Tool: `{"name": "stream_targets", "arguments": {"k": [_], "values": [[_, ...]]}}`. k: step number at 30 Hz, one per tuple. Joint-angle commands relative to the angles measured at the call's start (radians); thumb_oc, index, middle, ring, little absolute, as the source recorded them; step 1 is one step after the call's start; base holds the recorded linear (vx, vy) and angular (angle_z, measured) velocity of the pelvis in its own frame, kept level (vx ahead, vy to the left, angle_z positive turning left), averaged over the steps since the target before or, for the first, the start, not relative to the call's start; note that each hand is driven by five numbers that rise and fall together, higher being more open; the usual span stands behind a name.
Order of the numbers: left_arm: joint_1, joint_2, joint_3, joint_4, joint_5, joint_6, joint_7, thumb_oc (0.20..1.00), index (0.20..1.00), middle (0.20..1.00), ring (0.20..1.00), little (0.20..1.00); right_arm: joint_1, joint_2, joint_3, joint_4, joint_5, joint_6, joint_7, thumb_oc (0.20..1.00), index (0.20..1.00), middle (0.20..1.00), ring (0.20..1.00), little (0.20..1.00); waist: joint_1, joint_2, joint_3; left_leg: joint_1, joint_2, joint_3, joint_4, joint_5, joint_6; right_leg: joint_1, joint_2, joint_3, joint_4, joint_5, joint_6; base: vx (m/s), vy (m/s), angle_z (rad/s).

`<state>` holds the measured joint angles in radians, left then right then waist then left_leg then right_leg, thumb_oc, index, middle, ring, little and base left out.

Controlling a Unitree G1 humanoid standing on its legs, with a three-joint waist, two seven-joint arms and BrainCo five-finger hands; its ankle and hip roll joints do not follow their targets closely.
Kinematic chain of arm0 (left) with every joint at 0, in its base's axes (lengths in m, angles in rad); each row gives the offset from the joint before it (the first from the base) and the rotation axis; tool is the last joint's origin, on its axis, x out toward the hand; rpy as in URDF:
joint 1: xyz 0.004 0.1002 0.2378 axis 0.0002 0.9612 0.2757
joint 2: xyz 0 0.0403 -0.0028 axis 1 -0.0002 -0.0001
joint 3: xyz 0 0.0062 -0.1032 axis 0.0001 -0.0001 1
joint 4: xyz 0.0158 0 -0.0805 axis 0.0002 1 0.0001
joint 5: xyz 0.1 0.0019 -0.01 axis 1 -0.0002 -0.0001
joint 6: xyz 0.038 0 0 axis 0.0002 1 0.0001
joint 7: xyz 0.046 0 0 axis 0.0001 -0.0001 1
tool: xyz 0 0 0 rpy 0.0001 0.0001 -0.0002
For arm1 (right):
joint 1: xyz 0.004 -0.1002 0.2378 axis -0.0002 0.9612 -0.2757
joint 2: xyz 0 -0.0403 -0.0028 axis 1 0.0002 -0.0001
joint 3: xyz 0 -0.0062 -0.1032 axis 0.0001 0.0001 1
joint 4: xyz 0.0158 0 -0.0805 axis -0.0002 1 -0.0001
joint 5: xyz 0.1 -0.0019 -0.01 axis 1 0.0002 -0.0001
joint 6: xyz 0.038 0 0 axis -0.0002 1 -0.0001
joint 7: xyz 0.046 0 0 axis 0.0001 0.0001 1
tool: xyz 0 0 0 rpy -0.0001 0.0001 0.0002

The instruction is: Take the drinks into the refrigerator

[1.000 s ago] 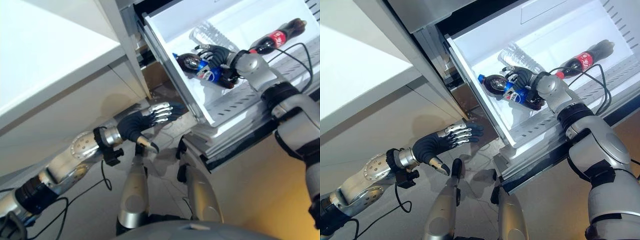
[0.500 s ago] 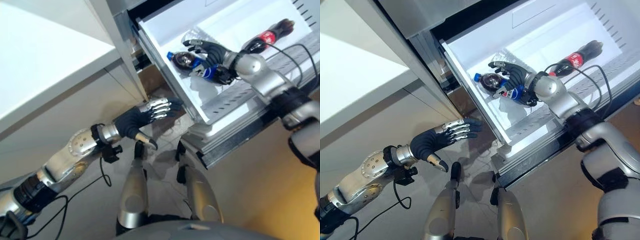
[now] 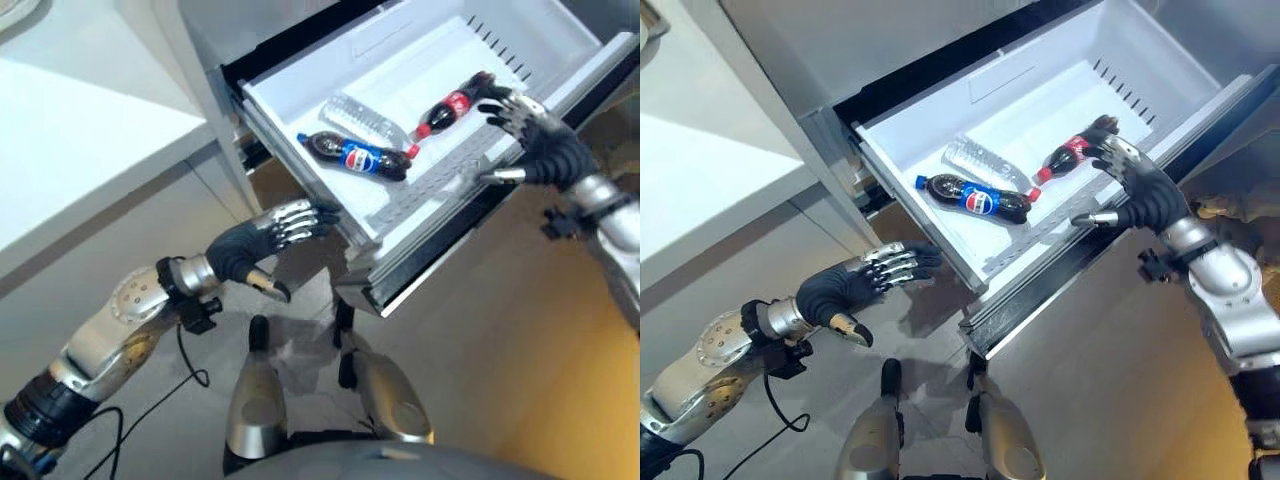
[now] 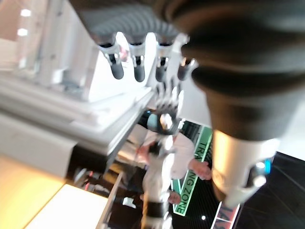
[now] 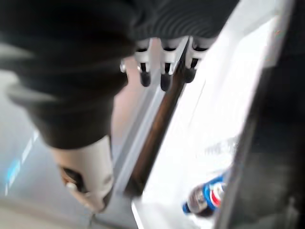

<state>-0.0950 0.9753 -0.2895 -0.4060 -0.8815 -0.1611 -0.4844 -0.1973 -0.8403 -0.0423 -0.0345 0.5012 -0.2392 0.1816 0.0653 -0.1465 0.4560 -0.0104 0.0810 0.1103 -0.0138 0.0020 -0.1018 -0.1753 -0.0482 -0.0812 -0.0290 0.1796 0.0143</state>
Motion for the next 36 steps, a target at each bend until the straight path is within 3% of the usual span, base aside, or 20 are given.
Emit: {"name": "stream_targets", "arguments": {"k": [1,4,9,16,17,18,19,20,21,22,23,36], "values": [[0.094,-0.051,0.046,-0.001,-0.006,-0.046,-0.039,1.0,1.0,1.0,1.0,1.0,0.044,0.066,-0.08,-0.051,-0.018,-0.094,-0.035,1.0,1.0,1.0,1.0,1.0,-0.001,0.01,-0.122,0.018,-0.034,-0.016,-0.024,-0.06,0.081,0.03,-0.05,0.02,0.112,-0.107,0.122,0.08,0.036,-0.25],[0.163,-0.087,0.093,0.007,0.006,-0.05,-0.059,1.0,1.0,1.0,1.0,1.0,0.175,0.216,-0.131,-0.016,-0.034,-0.11,-0.041,1.0,1.0,1.0,1.0,1.0,-0.025,0.017,-0.163,0.058,-0.041,0.016,-0.025,-0.081,0.088,0.053,-0.05,0.055,0.098,-0.104,0.129,0.11,0.07,-0.33],[0.2,-0.113,0.107,0.007,0.02,-0.055,-0.067,1.0,1.0,1.0,1.0,1.0,0.248,0.337,-0.102,0.106,-0.028,-0.103,-0.039,1.0,1.0,1.0,1.0,1.0,-0.04,0.027,-0.187,0.097,-0.047,0.042,-0.031,-0.092,0.094,0.067,-0.045,0.086,0.1,-0.106,0.133,0.04,0.043,-0.25],[0.211,-0.156,0.121,0.012,0.032,-0.071,-0.076,1.0,1.0,1.0,1.0,1.0,0.264,0.379,0.005,0.315,-0.081,-0.087,-0.033,1.0,1.0,1.0,1.0,1.0,-0.046,0.052,-0.211,0.146,-0.048,0.059,-0.056,-0.093,0.093,0.084,-0.044,0.102,0.099,-0.112,0.134,0.03,0.014,-0.12],[0.21,-0.164,0.118,0.015,0.04,-0.073,-0.075,1.0,1.0,1.0,1.0,1.0,0.255,0.378,0.04,0.353,-0.111,-0.084,-0.033,0.912,0.912,0.912,0.912,0.912,-0.044,0.058,-0.214,0.154,-0.048,0.061,-0.058,-0.094,0.092,0.088,-0.044,0.101,0.098,-0.113,0.134,0.02,-0.008,-0.06],[0.211,-0.165,0.119,0.015,0.04,-0.073,-0.076,1.0,1.0,1.0,1.0,1.0,0.254,0.378,0.041,0.354,-0.112,-0.085,-0.034,0.875,0.875,0.875,0.875,0.875,-0.044,0.059,-0.213,0.155,-0.048,0.061,-0.058,-0.094,0.092,0.089,-0.044,0.101,0.098,-0.113,0.134,0.0,0.0,0.0],[0.209,-0.168,0.115,0.016,0.043,-0.073,-0.077,1.0,1.0,1.0,1.0,1.0,0.247,0.38,0.056,0.377,-0.119,-0.083,-0.038,0.573,0.573,0.573,0.573,0.573,-0.043,0.062,-0.214,0.159,-0.048,0.062,-0.06,-0.093,0.091,0.092,-0.043,0.101,0.098,-0.114,0.133,0.0,0.0,0.0],[0.198,-0.173,0.102,0.02,0.046,-0.075,-0.076,1.0,1.0,1.0,1.0,1.0,0.227,0.392,0.093,0.433,-0.124,-0.073,-0.038,0.423,0.423,0.423,0.423,0.423,-0.039,0.068,-0.216,0.164,-0.046,0.061,-0.06,-0.092,0.09,0.093,-0.042,0.101,0.101,-0.116,0.132,0.0,0.0,0.0],[0.196,-0.175,0.101,0.021,0.048,-0.076,-0.074,1.0,1.0,1.0,1.0,1.0,0.221,0.393,0.116,0.437,-0.135,-0.068,-0.034,0.322,0.322,0.322,0.322,0.322,-0.037,0.07,-0.216,0.167,-0.044,0.062,-0.061,-0.092,0.09,0.094,-0.041,0.1,0.103,-0.117,0.131,0.0,0.0,0.0],[0.196,-0.175,0.102,0.021,0.048,-0.076,-0.074,1.0,1.0,1.0,1.0,1.0,0.22,0.393,0.116,0.438,-0.135,-0.068,-0.034,0.291,0.291,0.291,0.291,0.291,-0.037,0.07,-0.216,0.167,-0.044,0.062,-0.061,-0.092,0.089,0.094,-0.041,0.1,0.103,-0.117,0.131,0.0,0.0,0.0],[0.193,-0.179,0.095,0.025,0.05,-0.076,-0.073,1.0,1.0,1.0,1.0,1.0,0.21,0.399,0.139,0.462,-0.133,-0.062,-0.029,0.2,0.2,0.2,0.2,0.2,-0.034,0.072,-0.216,0.169,-0.043,0.061,-0.062,-0.091,0.088,0.094,-0.041,0.099,0.105,-0.118,0.131,0.0,0.0,0.0],[0.144,-0.191,0.039,0.021,0.071,-0.079,-0.059,1.0,1.0,1.0,1.0,1.0,0.007,0.374,0.376,0.596,-0.254,-0.029,-0.014,0.2,0.2,0.2,0.2,0.2,0.035,0.083,-0.215,0.165,-0.032,0.017,-0.068,-0.075,0.076,0.126,-0.044,0.044,0.096,-0.128,0.119,0.01,-0.027,0.07]]}}
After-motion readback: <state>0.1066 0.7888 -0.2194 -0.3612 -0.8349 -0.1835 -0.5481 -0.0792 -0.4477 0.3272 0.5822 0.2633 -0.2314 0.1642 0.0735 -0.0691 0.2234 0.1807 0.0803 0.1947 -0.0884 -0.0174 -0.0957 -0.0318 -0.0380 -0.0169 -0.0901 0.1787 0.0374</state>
